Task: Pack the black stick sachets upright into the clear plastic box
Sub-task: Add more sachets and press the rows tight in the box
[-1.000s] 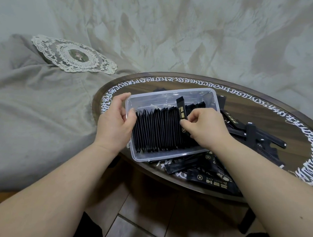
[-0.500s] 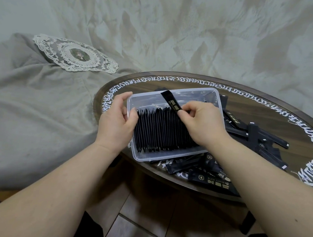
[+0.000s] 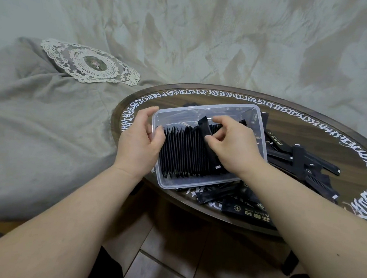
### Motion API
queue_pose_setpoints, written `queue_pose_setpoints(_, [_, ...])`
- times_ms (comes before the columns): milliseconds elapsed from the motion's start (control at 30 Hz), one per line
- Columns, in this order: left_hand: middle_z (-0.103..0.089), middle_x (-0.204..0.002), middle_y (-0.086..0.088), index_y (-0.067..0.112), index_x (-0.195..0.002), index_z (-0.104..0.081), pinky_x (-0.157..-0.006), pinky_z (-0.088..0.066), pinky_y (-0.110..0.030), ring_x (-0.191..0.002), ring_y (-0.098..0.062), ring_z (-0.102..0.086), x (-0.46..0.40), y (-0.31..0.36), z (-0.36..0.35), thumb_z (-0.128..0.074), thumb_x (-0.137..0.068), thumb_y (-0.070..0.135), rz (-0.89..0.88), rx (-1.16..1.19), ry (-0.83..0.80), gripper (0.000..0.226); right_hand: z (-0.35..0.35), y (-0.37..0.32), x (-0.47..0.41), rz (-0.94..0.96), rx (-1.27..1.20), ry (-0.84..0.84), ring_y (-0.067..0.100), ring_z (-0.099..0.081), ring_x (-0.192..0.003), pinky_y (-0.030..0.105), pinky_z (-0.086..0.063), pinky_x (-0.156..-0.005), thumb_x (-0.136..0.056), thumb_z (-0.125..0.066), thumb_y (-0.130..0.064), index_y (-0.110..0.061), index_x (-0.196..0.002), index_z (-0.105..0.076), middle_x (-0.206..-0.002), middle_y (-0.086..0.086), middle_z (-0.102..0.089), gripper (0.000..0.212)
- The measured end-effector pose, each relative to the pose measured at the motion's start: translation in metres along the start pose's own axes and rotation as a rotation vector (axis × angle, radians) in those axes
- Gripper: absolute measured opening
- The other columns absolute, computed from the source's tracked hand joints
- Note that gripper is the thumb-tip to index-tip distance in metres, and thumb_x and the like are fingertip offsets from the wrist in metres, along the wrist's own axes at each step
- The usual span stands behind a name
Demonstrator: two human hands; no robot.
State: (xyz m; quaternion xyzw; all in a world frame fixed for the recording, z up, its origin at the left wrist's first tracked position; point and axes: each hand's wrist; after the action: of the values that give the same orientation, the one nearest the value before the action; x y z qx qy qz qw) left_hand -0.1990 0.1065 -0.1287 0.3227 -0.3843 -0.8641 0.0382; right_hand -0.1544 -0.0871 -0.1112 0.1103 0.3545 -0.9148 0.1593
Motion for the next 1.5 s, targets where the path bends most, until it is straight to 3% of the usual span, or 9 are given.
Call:
queue_pose_setpoints(100, [-0.046, -0.061, 0.008, 0.022, -0.128, -0.052, -0.062, -0.034, -0.005, -0.061, 0.002, -0.049, 0.0, 0.0, 0.0, -0.056, -0.09, 0.015, 0.003, 0.001, 0.002, 0.038, -0.005, -0.003, 0.0, -0.003, 0.073, -0.014, 0.014, -0.059, -0.091, 0.021, -0.037, -0.077, -0.089, -0.062, -0.026, -0.019, -0.12, -0.06, -0.078, -0.01, -0.061, 0.031])
queue_pose_setpoints(333, [-0.047, -0.061, 0.008, 0.022, -0.128, -0.052, -0.062, -0.034, -0.005, -0.061, 0.002, -0.05, 0.0, 0.0, 0.0, -0.056, -0.09, 0.015, 0.004, 0.01, 0.003, 0.039, -0.01, -0.006, 0.0, 0.022, 0.09, -0.019, 0.012, -0.056, -0.085, 0.022, -0.037, -0.076, -0.09, -0.062, -0.028, -0.018, -0.114, -0.062, -0.076, -0.009, -0.06, 0.026])
queue_pose_setpoints(467, [-0.045, -0.058, 0.008, 0.023, -0.127, -0.052, -0.062, -0.035, -0.007, -0.058, 0.0, -0.049, 0.0, 0.0, -0.001, -0.056, -0.09, 0.014, 0.001, 0.022, 0.001, 0.038, -0.014, -0.005, -0.001, -0.002, 0.155, -0.05, 0.021, -0.06, -0.088, 0.03, -0.047, -0.081, -0.088, -0.063, -0.028, -0.016, -0.09, -0.066, -0.08, -0.002, -0.064, 0.012])
queue_pose_setpoints(600, [-0.044, -0.056, 0.008, 0.025, -0.125, -0.053, -0.061, -0.035, -0.007, -0.057, -0.001, -0.048, 0.001, 0.003, 0.0, -0.057, -0.089, 0.013, -0.029, 0.033, -0.015, 0.039, -0.02, -0.007, -0.007, -0.043, 0.195, -0.041, 0.022, -0.06, -0.083, 0.026, -0.041, -0.069, -0.087, -0.061, -0.024, -0.018, -0.073, -0.061, -0.077, -0.001, -0.065, 0.015])
queue_pose_setpoints(867, [-0.044, -0.057, 0.008, 0.025, -0.124, -0.052, -0.066, -0.039, -0.028, -0.057, -0.003, -0.048, 0.001, -0.002, -0.001, -0.055, -0.089, 0.012, -0.018, 0.033, -0.01, 0.038, -0.021, -0.005, -0.007, -0.104, 0.09, -0.005, 0.018, -0.058, -0.081, 0.03, -0.046, -0.076, -0.085, -0.063, -0.035, -0.019, -0.072, -0.06, -0.069, -0.008, -0.059, 0.02])
queue_pose_setpoints(1033, [-0.043, -0.056, 0.008, 0.025, -0.125, -0.053, -0.063, -0.037, -0.017, -0.057, -0.002, -0.047, 0.0, 0.0, -0.002, -0.055, -0.089, 0.012, -0.034, 0.033, -0.029, 0.038, -0.018, -0.004, -0.005, -0.048, 0.164, -0.038, 0.022, -0.06, -0.081, 0.029, -0.046, -0.073, -0.087, -0.059, -0.025, -0.018, -0.071, -0.06, -0.071, -0.003, -0.061, 0.018])
queue_pose_setpoints(1167, [-0.045, -0.056, 0.009, 0.025, -0.125, -0.053, -0.065, -0.037, -0.024, -0.057, -0.002, -0.048, 0.001, -0.001, -0.001, -0.055, -0.089, 0.013, -0.003, 0.025, -0.028, 0.039, -0.026, -0.003, -0.003, -0.012, 0.212, -0.1, 0.023, -0.061, -0.084, 0.029, -0.045, -0.075, -0.089, -0.058, -0.027, -0.02, -0.07, -0.058, -0.071, -0.004, -0.06, 0.02])
queue_pose_setpoints(1333, [-0.045, -0.057, 0.01, 0.025, -0.125, -0.053, -0.066, -0.036, -0.026, -0.058, 0.0, -0.049, 0.001, -0.001, -0.001, -0.055, -0.089, 0.014, 0.011, 0.01, -0.017, 0.038, -0.016, 0.0, 0.003, -0.071, 0.086, -0.16, 0.017, -0.063, -0.075, 0.029, -0.05, -0.076, -0.085, -0.064, -0.03, -0.016, -0.071, -0.064, -0.061, -0.008, -0.06, 0.019])
queue_pose_setpoints(1500, [-0.044, -0.057, 0.008, 0.025, -0.125, -0.053, -0.063, -0.036, -0.02, -0.058, -0.001, -0.048, 0.001, -0.001, -0.001, -0.055, -0.088, 0.012, -0.006, 0.017, -0.033, 0.039, -0.015, -0.002, 0.006, -0.064, 0.211, -0.218, 0.02, -0.063, -0.078, 0.028, -0.051, -0.074, -0.085, -0.061, -0.026, -0.022, -0.061, -0.055, -0.066, -0.002, -0.062, 0.025])
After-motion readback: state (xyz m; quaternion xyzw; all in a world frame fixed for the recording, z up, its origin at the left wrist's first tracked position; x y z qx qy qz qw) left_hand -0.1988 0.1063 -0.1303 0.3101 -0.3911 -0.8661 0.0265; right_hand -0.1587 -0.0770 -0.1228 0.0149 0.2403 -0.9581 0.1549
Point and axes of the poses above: each hand's wrist, its own x-axis away from the middle knuckle, its own z-axis out of the back of the hand, y = z × x
